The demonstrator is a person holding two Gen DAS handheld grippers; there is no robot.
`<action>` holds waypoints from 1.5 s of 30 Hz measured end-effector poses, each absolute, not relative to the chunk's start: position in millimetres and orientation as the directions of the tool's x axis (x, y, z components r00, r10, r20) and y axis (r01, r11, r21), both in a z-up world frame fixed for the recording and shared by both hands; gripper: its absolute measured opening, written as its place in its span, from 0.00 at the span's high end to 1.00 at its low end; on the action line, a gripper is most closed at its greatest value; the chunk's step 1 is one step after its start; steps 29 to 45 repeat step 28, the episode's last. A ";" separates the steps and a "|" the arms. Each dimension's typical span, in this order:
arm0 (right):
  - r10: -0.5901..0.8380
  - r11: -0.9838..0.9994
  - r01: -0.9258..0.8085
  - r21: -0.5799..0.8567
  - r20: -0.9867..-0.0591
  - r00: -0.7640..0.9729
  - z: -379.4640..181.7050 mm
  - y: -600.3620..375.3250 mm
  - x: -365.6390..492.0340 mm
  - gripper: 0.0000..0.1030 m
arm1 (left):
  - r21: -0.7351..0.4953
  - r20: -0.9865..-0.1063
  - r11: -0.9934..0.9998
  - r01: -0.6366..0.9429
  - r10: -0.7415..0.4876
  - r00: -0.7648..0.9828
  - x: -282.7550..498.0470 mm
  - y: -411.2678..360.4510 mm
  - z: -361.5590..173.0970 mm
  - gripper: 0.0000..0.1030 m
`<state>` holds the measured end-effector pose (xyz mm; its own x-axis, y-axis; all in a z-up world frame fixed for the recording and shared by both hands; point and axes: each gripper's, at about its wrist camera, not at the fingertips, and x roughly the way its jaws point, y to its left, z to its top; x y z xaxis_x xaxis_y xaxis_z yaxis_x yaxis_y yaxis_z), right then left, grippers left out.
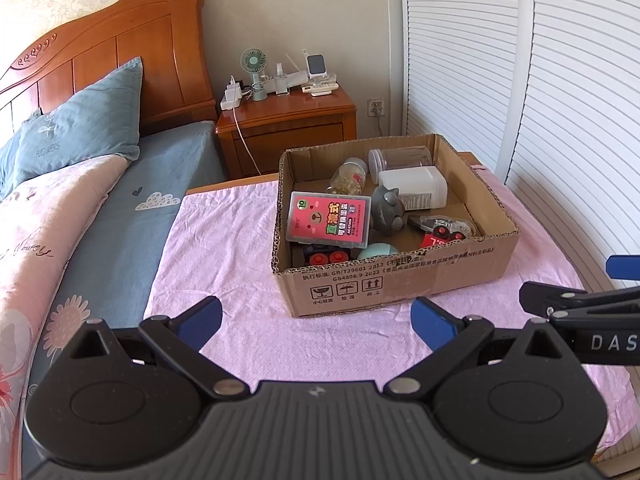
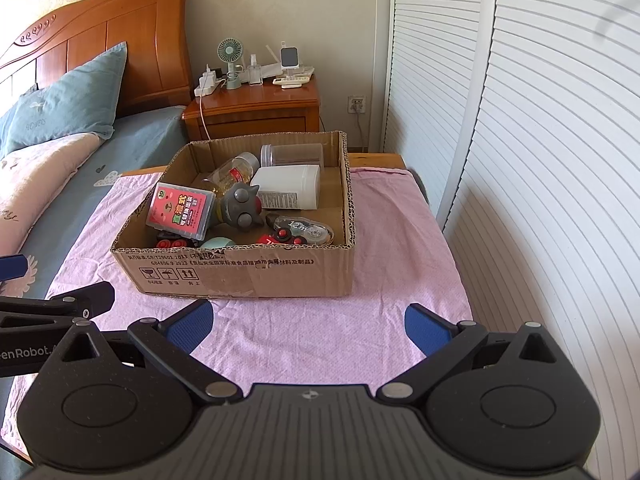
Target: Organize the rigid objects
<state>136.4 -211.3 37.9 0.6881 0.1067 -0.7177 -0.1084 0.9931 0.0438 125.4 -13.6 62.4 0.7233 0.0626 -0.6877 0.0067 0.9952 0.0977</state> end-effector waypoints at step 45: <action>0.104 0.994 -0.105 0.042 -0.713 0.694 40.7 -210.5 133.1 0.00 | 0.100 -0.684 0.995 0.003 0.067 0.727 123.7 -13.7 64.1 0.03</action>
